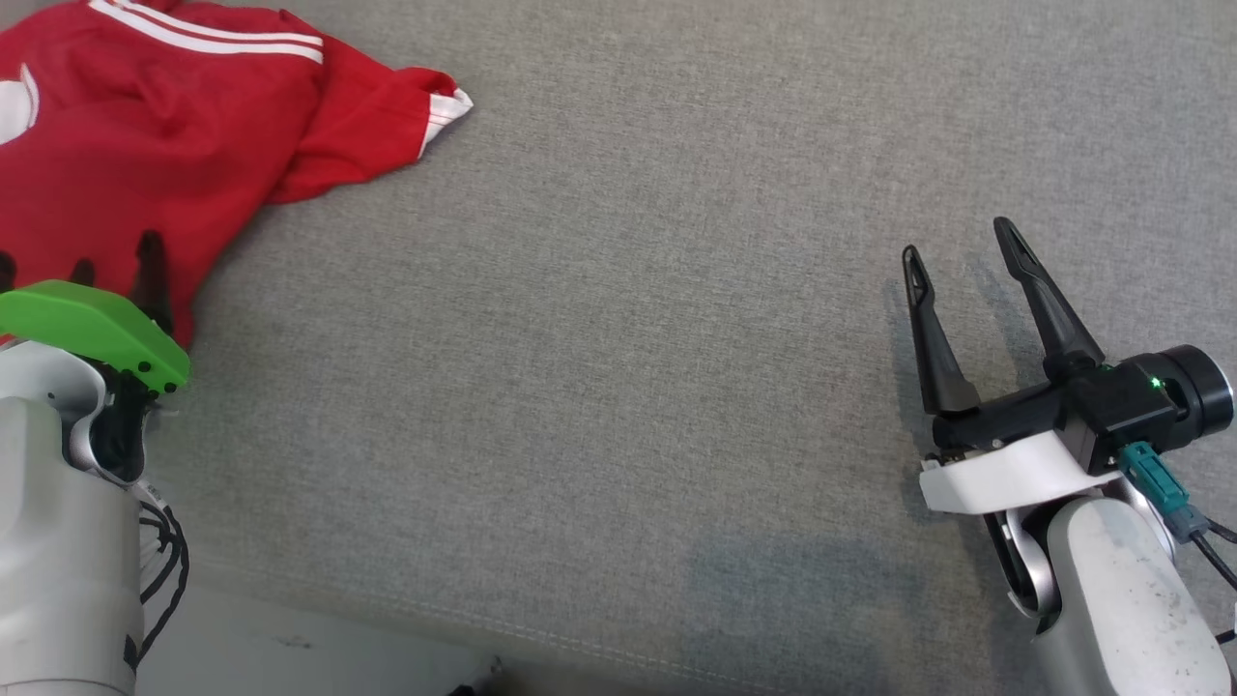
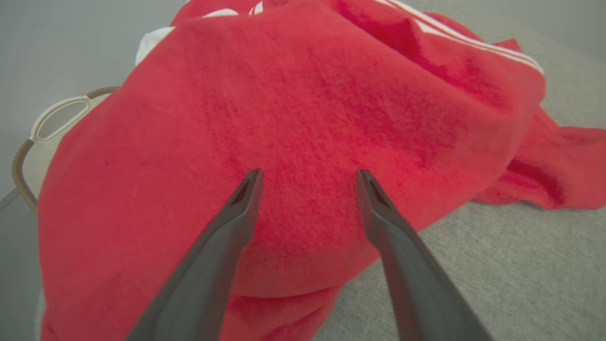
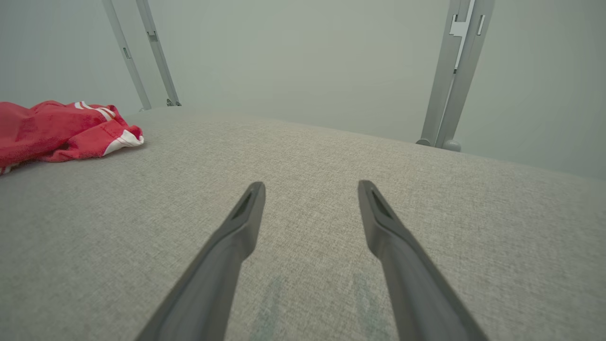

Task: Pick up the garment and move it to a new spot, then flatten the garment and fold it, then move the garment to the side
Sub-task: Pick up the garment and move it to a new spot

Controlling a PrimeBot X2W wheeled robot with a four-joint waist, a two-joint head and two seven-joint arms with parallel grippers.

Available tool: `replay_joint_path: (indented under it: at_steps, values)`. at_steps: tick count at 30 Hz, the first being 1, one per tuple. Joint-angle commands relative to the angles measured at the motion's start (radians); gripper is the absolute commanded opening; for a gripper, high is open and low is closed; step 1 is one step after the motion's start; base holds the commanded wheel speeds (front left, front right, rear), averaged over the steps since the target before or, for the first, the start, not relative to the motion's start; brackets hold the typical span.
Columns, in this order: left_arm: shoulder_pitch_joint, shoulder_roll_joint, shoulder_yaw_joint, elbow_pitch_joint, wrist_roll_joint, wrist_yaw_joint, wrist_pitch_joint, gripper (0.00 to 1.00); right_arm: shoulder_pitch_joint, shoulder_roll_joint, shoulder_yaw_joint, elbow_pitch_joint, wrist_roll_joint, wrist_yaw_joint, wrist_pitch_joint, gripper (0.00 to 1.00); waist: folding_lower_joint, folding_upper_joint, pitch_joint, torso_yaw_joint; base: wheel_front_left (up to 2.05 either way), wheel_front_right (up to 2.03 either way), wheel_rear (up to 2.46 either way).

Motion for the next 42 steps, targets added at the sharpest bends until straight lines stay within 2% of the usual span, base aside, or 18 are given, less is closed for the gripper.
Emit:
replay_joint_path:
  at_steps: [1, 7, 8, 9, 10, 14, 18, 22, 29, 35, 42]
  values:
    - [-0.034, 0.012, -0.004, 0.050, -0.018, 0.002, 0.011, 1.00, -0.021, -0.010, 0.003, -0.010, -0.006, 0.000, -0.003, 1.00, -0.0001, 0.0000, 0.093, -0.062, 0.00, 0.00, 0.00]
    - [-0.061, 0.014, -0.040, 0.183, -0.012, 0.002, 0.033, 1.00, -0.023, -0.018, -0.008, -0.024, -0.001, 0.000, -0.003, 1.00, -0.0001, 0.0000, 0.104, -0.068, 0.00, 0.00, 0.00]
    - [-0.063, 0.011, -0.043, 0.201, -0.014, 0.003, 0.027, 0.56, -0.019, -0.017, -0.009, -0.022, -0.001, 0.000, -0.003, 1.00, -0.0001, 0.0000, 0.101, -0.068, 0.00, 0.00, 0.00]
    - [-0.066, 0.008, -0.051, 0.219, -0.013, 0.003, 0.025, 0.32, -0.015, -0.015, -0.011, -0.021, 0.000, 0.000, -0.003, 1.00, -0.0001, 0.0000, 0.097, -0.066, 0.00, 0.00, 0.00]
    - [-0.066, 0.006, -0.059, 0.233, -0.011, 0.003, 0.025, 0.00, -0.011, -0.012, -0.012, -0.019, 0.002, 0.000, -0.003, 1.00, -0.0001, 0.0000, 0.091, -0.064, 0.00, 0.00, 0.00]
    - [-0.055, 0.017, -0.062, 0.259, -0.045, 0.003, 0.004, 0.00, 0.000, 0.002, -0.004, -0.010, 0.011, 0.000, -0.003, 1.00, -0.0001, 0.0000, 0.052, -0.058, 0.00, 0.00, 0.00]
    - [-0.049, 0.064, -0.039, 0.244, -0.075, 0.003, -0.061, 0.00, 0.013, 0.018, 0.006, 0.005, 0.024, 0.000, -0.003, 1.00, -0.0001, 0.0000, -0.007, -0.057, 0.00, 0.00, 0.00]
    - [-0.044, 0.094, -0.036, 0.185, -0.094, 0.003, -0.102, 0.00, 0.037, 0.032, 0.005, 0.018, 0.041, 0.000, -0.003, 1.00, -0.0001, 0.0000, -0.073, -0.058, 0.00, 0.00, 0.00]
    - [0.028, 0.163, -0.045, 0.016, -0.121, 0.003, -0.095, 0.00, 0.090, 0.054, 0.005, 0.033, 0.069, 0.000, -0.003, 1.00, -0.0001, 0.0000, -0.198, -0.071, 0.00, 0.00, 0.00]
    - [0.119, 0.203, -0.045, -0.256, -0.128, 0.024, -0.029, 0.00, 0.137, 0.062, 0.006, 0.032, 0.100, 0.000, -0.003, 1.00, -0.0001, 0.0000, -0.287, -0.114, 0.00, 0.00, 0.00]
    - [0.268, 0.200, -0.040, -0.734, -0.166, 0.108, 0.136, 0.00, 0.169, 0.062, 0.006, 0.020, 0.156, 0.000, -0.003, 1.00, -0.0001, 0.0000, -0.341, -0.209, 0.00, 0.00, 0.00]
